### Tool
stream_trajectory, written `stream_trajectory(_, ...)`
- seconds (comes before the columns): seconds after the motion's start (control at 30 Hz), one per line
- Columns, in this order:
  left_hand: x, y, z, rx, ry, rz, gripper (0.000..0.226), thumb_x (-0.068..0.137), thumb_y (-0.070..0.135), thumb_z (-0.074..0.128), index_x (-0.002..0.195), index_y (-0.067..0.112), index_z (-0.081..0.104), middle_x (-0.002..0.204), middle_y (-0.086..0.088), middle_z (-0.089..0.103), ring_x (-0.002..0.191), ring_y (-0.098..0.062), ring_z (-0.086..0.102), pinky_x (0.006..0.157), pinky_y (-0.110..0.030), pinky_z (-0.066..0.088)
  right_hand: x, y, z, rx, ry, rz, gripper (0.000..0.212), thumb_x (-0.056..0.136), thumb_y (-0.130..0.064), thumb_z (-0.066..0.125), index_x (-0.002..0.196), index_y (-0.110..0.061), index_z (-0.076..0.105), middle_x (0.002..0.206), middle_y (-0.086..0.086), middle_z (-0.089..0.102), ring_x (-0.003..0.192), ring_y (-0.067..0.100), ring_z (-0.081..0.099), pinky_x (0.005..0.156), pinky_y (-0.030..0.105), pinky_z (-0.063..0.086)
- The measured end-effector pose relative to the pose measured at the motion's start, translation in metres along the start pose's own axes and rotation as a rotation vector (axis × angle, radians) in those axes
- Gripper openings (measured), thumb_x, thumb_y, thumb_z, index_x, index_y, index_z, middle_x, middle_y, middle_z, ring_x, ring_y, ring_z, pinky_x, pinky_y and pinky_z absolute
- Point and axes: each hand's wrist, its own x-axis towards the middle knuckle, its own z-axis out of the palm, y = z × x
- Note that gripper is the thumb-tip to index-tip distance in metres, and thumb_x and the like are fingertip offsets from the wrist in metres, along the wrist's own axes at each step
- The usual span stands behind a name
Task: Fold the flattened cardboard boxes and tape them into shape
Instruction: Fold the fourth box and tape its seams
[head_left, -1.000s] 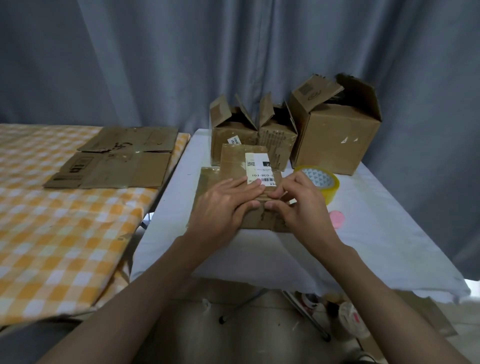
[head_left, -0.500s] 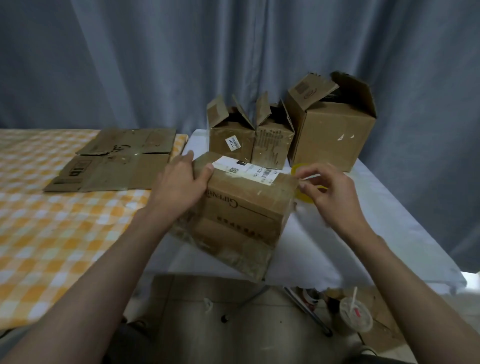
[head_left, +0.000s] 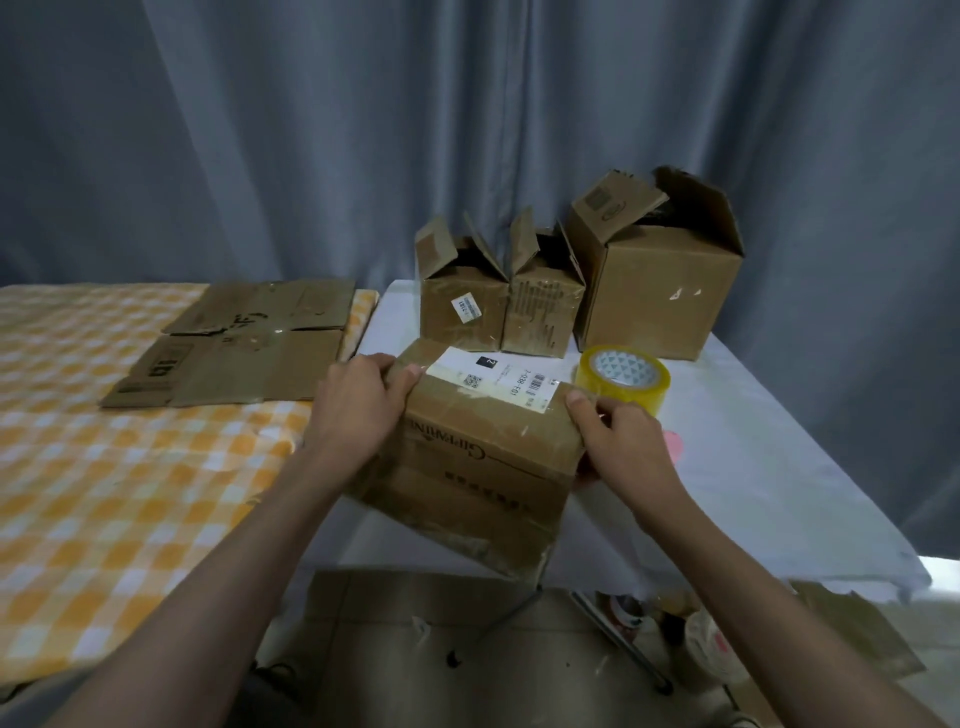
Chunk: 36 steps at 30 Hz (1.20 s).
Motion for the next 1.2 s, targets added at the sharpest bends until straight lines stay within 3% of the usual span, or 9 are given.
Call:
stream_trajectory(0.27, -0.013, 0.023, -0.042, -0.615, 0.384, 0.170, 0.035, 0.088, 0.049, 0.064, 0.116, 0.029, 0.068, 0.108, 0.014, 0.071, 0.100, -0.003, 0.065, 0.086, -0.023, 0.050, -0.003, -0.035, -0.039, 0.117, 0.328, -0.288, 0.041, 0.090, -0.057, 0.049, 0.118, -0.031, 0.066, 0.109, -0.003, 0.060, 0.095, 0.011, 0.061, 0.084, 0.038, 0.054)
stream_trajectory(0.37, -0.018, 0.029, -0.044, -0.869, 0.379, 0.177, 0.020, 0.094, 0.042, 0.060, 0.100, 0.024, 0.067, 0.106, 0.007, 0.071, 0.102, -0.012, 0.066, 0.088, -0.033, 0.052, -0.005, -0.035, -0.036, 0.268, 0.298, -0.299, 0.031, 0.091, -0.049, 0.056, 0.114, -0.030, 0.061, 0.115, -0.007, 0.059, 0.099, 0.005, 0.060, 0.079, 0.025, 0.051)
stream_trajectory(0.47, -0.024, 0.026, -0.038, -1.062, 0.280, 0.072, 0.033, 0.099, 0.039, 0.053, 0.089, 0.009, 0.064, 0.100, -0.012, 0.070, 0.100, -0.033, 0.066, 0.094, -0.050, 0.051, -0.005, -0.022, -0.023, 0.331, 0.191, -0.165, 0.031, 0.097, -0.046, 0.056, 0.093, -0.015, 0.058, 0.102, 0.001, 0.063, 0.096, 0.014, 0.061, 0.080, 0.028, 0.048)
stream_trajectory(0.63, -0.040, 0.010, -0.008, -0.654, 0.057, -0.156, 0.010, 0.095, 0.020, 0.058, 0.101, 0.014, 0.053, 0.096, -0.012, 0.063, 0.093, -0.029, 0.063, 0.089, -0.052, 0.053, 0.001, 0.004, -0.009, 0.105, -0.023, 0.055, 0.027, 0.094, -0.031, 0.065, 0.093, -0.009, 0.049, 0.095, 0.011, 0.057, 0.086, 0.022, 0.055, 0.069, 0.033, 0.038)
stream_trajectory(0.77, -0.044, 0.003, 0.003, -0.470, -0.031, -0.291, 0.069, 0.087, 0.032, 0.072, 0.140, 0.015, 0.032, 0.136, -0.006, 0.044, 0.122, -0.027, 0.050, 0.096, -0.044, 0.048, 0.002, 0.011, -0.003, 0.069, -0.055, 0.075, 0.018, 0.090, -0.018, 0.062, 0.091, -0.003, 0.051, 0.104, 0.021, 0.056, 0.082, 0.023, 0.049, 0.074, 0.036, 0.042)
stream_trajectory(0.87, -0.039, 0.000, 0.004, -0.596, -0.042, -0.292, 0.081, 0.086, 0.034, 0.071, 0.151, 0.022, 0.025, 0.148, 0.000, 0.041, 0.133, -0.022, 0.043, 0.105, -0.045, 0.043, -0.002, 0.007, -0.002, 0.115, 0.065, 0.061, 0.026, 0.091, -0.021, 0.061, 0.102, 0.001, 0.056, 0.114, 0.012, 0.051, 0.097, 0.022, 0.054, 0.086, 0.041, 0.051)
stream_trajectory(1.0, -0.034, 0.004, 0.009, -0.779, 0.002, -0.207, 0.077, 0.081, 0.016, 0.078, 0.144, 0.029, 0.035, 0.109, 0.012, 0.063, 0.096, 0.004, 0.061, 0.078, -0.023, 0.050, -0.013, -0.005, 0.000, 0.310, 0.183, -0.021, 0.027, 0.095, -0.029, 0.061, 0.114, -0.015, 0.049, 0.104, 0.005, 0.056, 0.089, 0.013, 0.060, 0.084, 0.035, 0.052)
stream_trajectory(1.1, -0.036, 0.009, 0.014, -0.704, 0.023, -0.150, 0.073, 0.074, 0.017, 0.083, 0.127, 0.032, 0.034, 0.111, 0.004, 0.061, 0.097, -0.006, 0.061, 0.067, -0.014, 0.044, -0.015, -0.009, 0.004, 0.295, 0.187, -0.123, 0.036, 0.099, -0.044, 0.051, 0.122, -0.017, 0.046, 0.121, 0.005, 0.048, 0.102, 0.006, 0.052, 0.093, 0.027, 0.047)
stream_trajectory(1.2, -0.042, 0.011, 0.014, -0.526, 0.081, 0.015, 0.060, 0.072, 0.023, 0.084, 0.111, 0.030, 0.038, 0.106, 0.009, 0.057, 0.093, -0.002, 0.057, 0.064, -0.011, 0.040, -0.012, -0.009, 0.010, 0.058, 0.132, -0.138, 0.054, 0.098, -0.056, 0.045, 0.138, -0.020, 0.040, 0.137, 0.000, 0.037, 0.126, 0.017, 0.043, 0.102, 0.041, 0.042)
